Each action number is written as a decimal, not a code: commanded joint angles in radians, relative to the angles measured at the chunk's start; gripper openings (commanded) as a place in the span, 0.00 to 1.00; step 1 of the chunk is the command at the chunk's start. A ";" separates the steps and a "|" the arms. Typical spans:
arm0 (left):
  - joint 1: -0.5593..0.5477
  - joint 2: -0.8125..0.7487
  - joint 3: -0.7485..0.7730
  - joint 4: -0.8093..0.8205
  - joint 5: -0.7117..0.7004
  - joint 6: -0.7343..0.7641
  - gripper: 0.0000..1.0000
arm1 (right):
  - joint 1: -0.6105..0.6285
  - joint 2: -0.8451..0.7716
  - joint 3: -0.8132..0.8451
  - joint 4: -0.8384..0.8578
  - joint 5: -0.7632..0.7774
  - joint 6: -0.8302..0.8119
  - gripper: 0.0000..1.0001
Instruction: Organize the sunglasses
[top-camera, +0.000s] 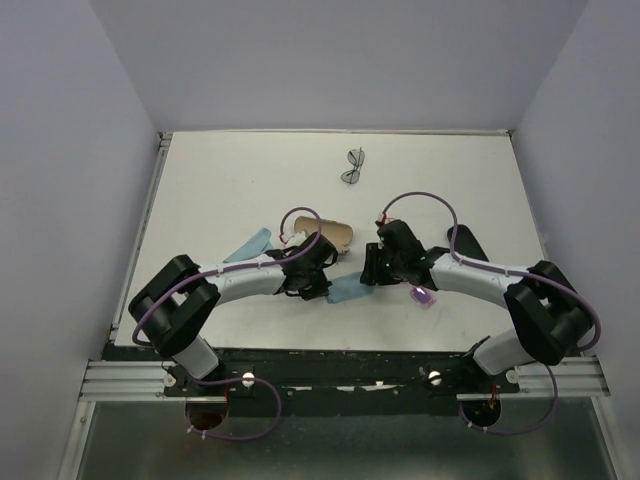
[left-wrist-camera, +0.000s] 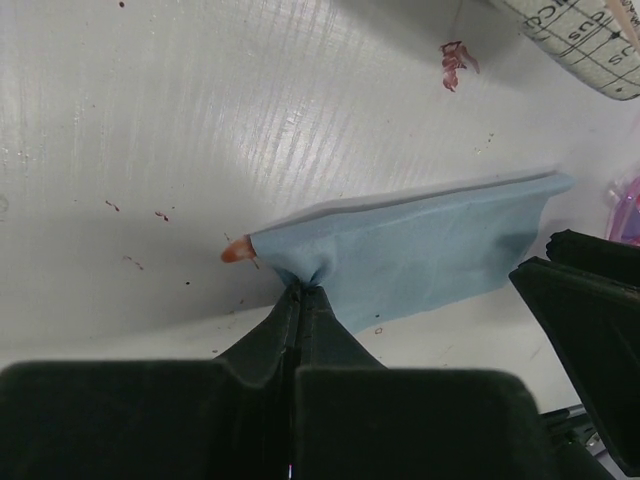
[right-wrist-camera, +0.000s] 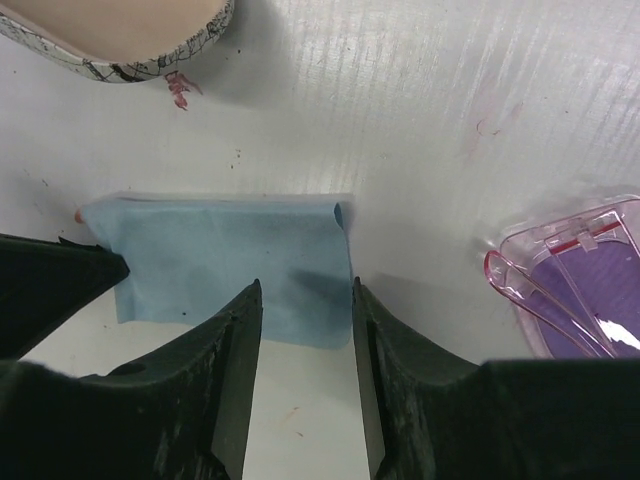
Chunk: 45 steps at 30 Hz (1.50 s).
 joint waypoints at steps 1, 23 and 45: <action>-0.003 0.003 -0.024 -0.095 -0.057 0.037 0.00 | 0.027 0.033 0.036 -0.066 0.105 0.018 0.48; -0.001 0.003 -0.009 -0.041 -0.041 0.132 0.00 | 0.112 0.119 0.103 -0.105 0.202 0.071 0.11; -0.018 -0.269 0.024 0.027 -0.098 0.479 0.00 | 0.144 -0.131 0.120 0.051 0.173 0.099 0.01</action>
